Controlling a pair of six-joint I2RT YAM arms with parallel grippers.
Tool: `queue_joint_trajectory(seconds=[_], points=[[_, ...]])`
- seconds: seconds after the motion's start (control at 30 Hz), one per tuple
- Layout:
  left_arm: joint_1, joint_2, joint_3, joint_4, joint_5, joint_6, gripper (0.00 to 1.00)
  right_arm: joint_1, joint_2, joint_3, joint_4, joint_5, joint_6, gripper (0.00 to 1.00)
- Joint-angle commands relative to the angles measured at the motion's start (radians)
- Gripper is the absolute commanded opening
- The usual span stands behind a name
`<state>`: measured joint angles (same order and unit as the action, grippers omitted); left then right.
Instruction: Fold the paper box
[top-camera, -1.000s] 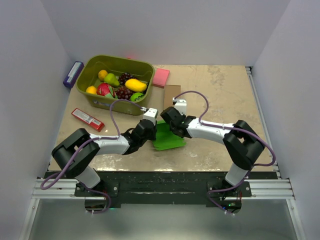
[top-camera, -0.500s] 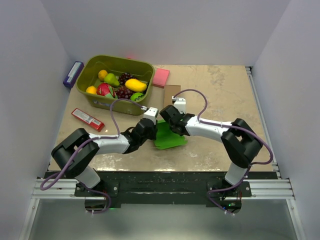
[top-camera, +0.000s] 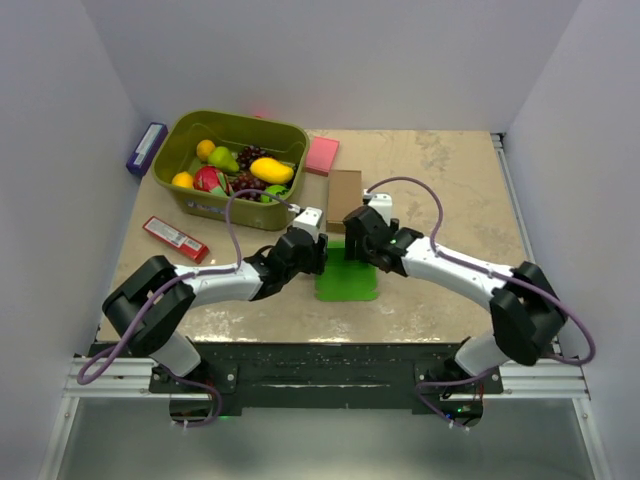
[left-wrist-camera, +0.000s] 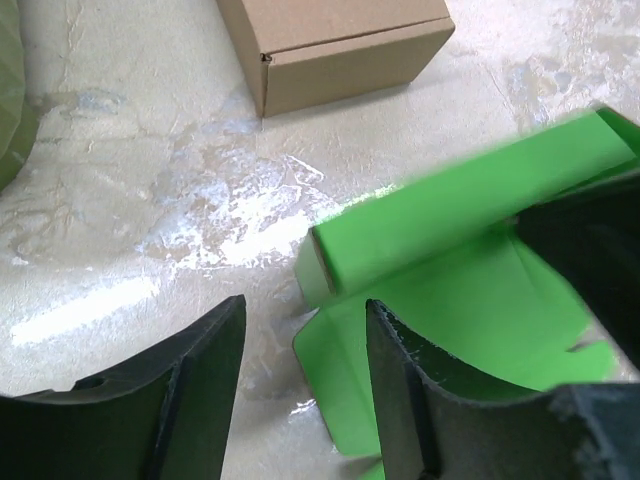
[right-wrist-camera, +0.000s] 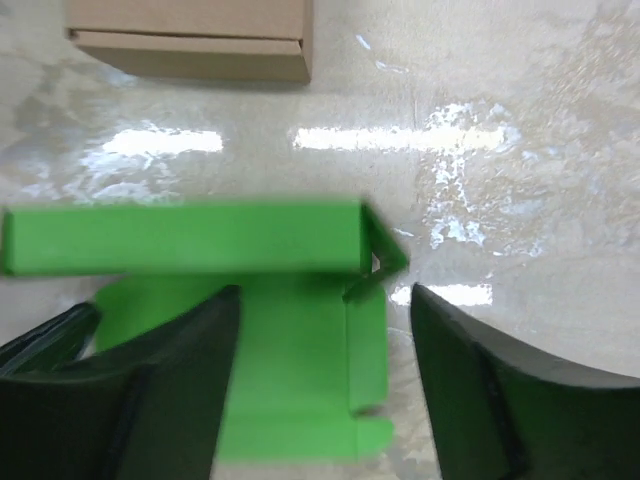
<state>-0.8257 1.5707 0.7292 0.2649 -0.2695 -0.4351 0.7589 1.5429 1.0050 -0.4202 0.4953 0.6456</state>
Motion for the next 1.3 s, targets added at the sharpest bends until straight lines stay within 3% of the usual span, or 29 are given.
queue_joint_trajectory(seconds=[0.0,0.17,0.4,0.63,0.93,1.27], points=[[0.0,-0.043,0.018,0.008,0.006,0.002,0.57,-0.004,-0.125,-0.035,-0.018,-0.005,-0.018,0.76],[-0.001,-0.037,-0.001,0.042,0.029,0.004,0.58,-0.024,-0.208,-0.074,-0.019,-0.012,-0.014,0.78],[0.0,-0.021,-0.008,0.053,0.042,0.007,0.59,-0.228,-0.342,-0.21,0.069,-0.178,-0.053,0.72],[0.0,-0.006,-0.036,0.123,0.078,0.025,0.64,-0.309,-0.245,-0.236,0.161,-0.219,-0.106,0.72],[0.01,0.041,-0.022,0.16,0.076,0.071,0.52,-0.313,-0.17,-0.295,0.472,-0.343,-0.293,0.66],[0.08,0.086,-0.013,0.22,0.154,0.081,0.38,-0.313,-0.195,-0.376,0.641,-0.474,-0.379,0.56]])
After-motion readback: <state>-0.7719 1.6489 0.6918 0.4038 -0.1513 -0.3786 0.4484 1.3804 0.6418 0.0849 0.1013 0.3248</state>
